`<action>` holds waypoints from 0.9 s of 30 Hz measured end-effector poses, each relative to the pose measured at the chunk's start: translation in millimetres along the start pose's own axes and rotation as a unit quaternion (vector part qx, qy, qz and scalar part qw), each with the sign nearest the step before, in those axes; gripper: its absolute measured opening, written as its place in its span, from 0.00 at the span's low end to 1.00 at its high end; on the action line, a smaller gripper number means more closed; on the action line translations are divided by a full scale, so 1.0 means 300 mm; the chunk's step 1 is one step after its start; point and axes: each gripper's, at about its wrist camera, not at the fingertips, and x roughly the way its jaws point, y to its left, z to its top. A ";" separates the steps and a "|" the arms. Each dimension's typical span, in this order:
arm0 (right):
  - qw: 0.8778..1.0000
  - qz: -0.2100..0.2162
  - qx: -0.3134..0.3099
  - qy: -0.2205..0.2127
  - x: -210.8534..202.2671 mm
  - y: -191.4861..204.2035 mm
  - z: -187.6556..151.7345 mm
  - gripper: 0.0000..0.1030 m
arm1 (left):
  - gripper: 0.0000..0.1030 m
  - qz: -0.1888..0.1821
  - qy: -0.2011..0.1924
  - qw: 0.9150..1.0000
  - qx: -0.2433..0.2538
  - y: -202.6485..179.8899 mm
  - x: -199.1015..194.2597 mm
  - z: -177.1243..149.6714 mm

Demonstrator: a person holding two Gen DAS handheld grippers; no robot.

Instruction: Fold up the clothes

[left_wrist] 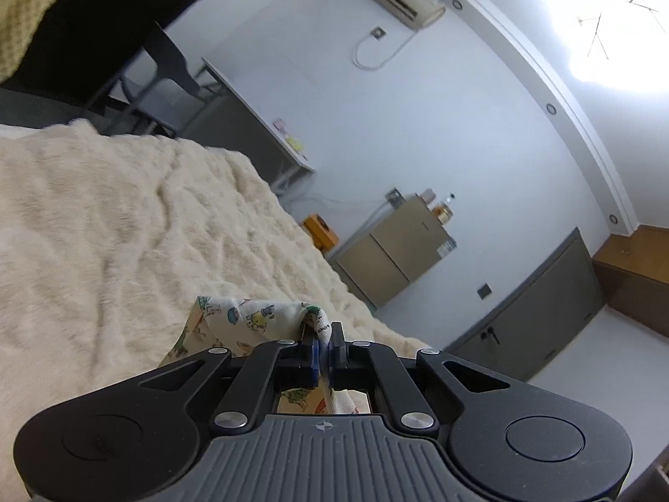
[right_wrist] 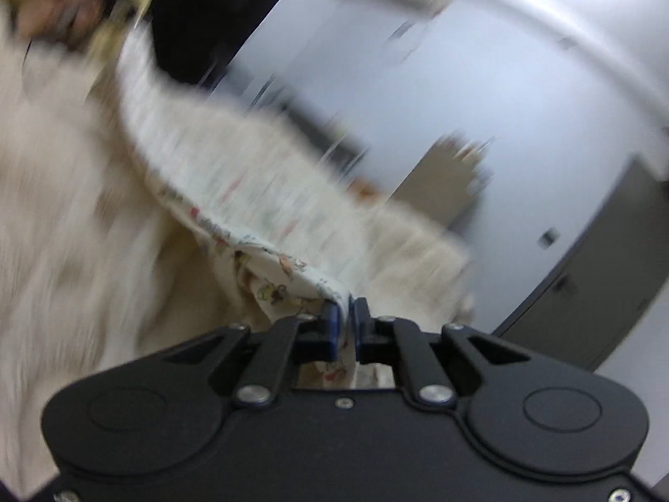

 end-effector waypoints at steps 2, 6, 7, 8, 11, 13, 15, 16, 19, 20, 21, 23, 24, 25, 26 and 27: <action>0.999 0.014 0.024 -0.035 -0.065 -0.038 0.020 0.05 | 0.01 -0.029 -0.007 1.000 -0.007 -0.007 -0.036 0.037; 0.993 0.115 0.009 -0.017 -0.180 -0.045 0.004 0.05 | 0.02 -0.026 -0.010 1.000 0.004 0.097 -0.200 0.026; 0.987 0.162 0.001 -0.004 -0.217 -0.036 -0.009 0.05 | 0.03 -0.014 -0.011 1.000 -0.003 0.156 -0.247 0.011; 0.984 0.180 -0.001 0.002 -0.230 -0.032 -0.010 0.06 | 0.06 0.002 -0.015 1.000 -0.013 0.213 -0.288 -0.003; 0.958 0.284 -0.025 0.035 -0.284 0.024 -0.025 0.08 | 0.09 0.097 -0.049 0.990 -0.085 0.423 -0.404 -0.041; 0.944 0.328 -0.021 0.035 -0.296 0.046 -0.033 0.10 | 0.09 0.154 -0.079 0.975 -0.142 0.541 -0.465 -0.057; 0.940 0.340 0.005 0.031 -0.298 0.034 -0.047 0.32 | 0.10 0.167 -0.101 0.966 -0.168 0.591 -0.495 -0.058; 0.944 0.328 0.030 0.027 -0.293 0.009 -0.056 0.38 | 0.13 0.170 -0.104 0.965 -0.170 0.599 -0.498 -0.056; 0.960 0.270 0.077 0.002 -0.253 -0.058 -0.057 0.60 | 0.45 0.178 -0.061 0.976 -0.113 0.542 -0.416 -0.046; 0.962 0.255 0.093 0.000 -0.228 -0.077 -0.054 0.66 | 0.53 0.178 -0.037 0.979 -0.089 0.519 -0.374 -0.049; 0.964 0.242 0.108 -0.001 -0.204 -0.095 -0.050 0.67 | 0.59 0.180 -0.010 0.981 -0.066 0.499 -0.329 -0.055; 0.966 0.219 0.137 0.003 -0.139 -0.129 -0.050 0.67 | 0.67 0.186 0.028 0.981 -0.039 0.481 -0.250 -0.072; 0.966 0.208 0.152 0.005 -0.106 -0.145 -0.050 0.68 | 0.67 0.194 0.055 0.979 -0.022 0.475 -0.190 -0.087; 0.966 0.200 0.166 0.009 -0.074 -0.159 -0.054 0.69 | 0.67 0.202 0.082 0.976 -0.005 0.469 -0.130 -0.102; 0.965 0.192 0.180 0.014 -0.042 -0.173 -0.059 0.72 | 0.67 0.216 0.103 0.971 0.010 0.469 -0.078 -0.123; 0.963 0.184 0.195 0.019 -0.011 -0.187 -0.064 0.72 | 0.67 0.234 0.121 0.964 0.023 0.474 -0.031 -0.147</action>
